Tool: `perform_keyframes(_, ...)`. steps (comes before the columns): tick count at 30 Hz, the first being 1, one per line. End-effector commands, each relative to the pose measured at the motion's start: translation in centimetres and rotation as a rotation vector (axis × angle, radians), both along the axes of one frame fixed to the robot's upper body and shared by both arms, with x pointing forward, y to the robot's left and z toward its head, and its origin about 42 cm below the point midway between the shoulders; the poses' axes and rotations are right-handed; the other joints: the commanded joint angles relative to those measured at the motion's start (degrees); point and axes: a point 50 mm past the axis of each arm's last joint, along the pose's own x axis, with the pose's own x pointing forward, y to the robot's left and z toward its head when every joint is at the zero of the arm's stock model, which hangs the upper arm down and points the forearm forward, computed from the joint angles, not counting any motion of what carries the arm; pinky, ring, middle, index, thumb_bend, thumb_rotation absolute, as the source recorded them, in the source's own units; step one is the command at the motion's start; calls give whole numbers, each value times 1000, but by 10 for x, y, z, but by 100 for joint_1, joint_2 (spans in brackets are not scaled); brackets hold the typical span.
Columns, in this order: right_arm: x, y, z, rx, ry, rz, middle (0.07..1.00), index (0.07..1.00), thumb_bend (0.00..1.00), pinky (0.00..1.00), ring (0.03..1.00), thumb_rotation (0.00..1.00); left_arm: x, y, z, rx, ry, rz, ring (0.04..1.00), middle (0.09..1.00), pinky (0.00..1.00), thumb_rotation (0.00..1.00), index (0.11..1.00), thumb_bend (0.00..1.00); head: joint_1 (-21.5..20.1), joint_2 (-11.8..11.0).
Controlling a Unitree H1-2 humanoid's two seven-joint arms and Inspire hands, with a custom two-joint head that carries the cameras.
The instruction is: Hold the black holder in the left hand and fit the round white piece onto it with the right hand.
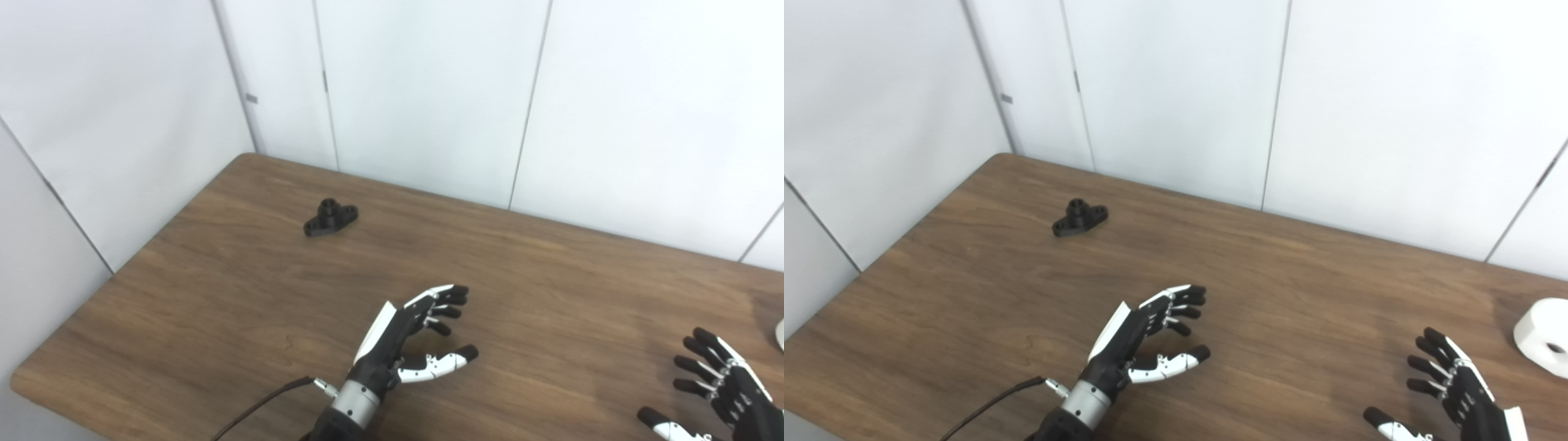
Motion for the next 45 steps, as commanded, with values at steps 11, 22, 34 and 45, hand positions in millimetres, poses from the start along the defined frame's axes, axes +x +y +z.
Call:
perform_keyframes(11,7,2,17,-6,-97,13,816,835,615,606,738,123,7,7,10,27,-42,-10,728,787,620,169,806,652,-26,-58)
perform_keyframes(22,7,0,20,-19,-95,0,805,826,611,578,723,101,28,69,76,253,-133,13,787,816,648,31,792,665,70,-168)
perform_keyframes(34,10,-3,14,-14,-102,6,791,807,621,554,708,55,51,111,122,502,-178,113,824,808,760,111,784,699,120,-225)
perform_keyframes(45,12,-4,14,-22,-96,8,792,808,634,553,707,100,70,135,140,555,-197,227,844,841,743,103,788,718,132,-240)
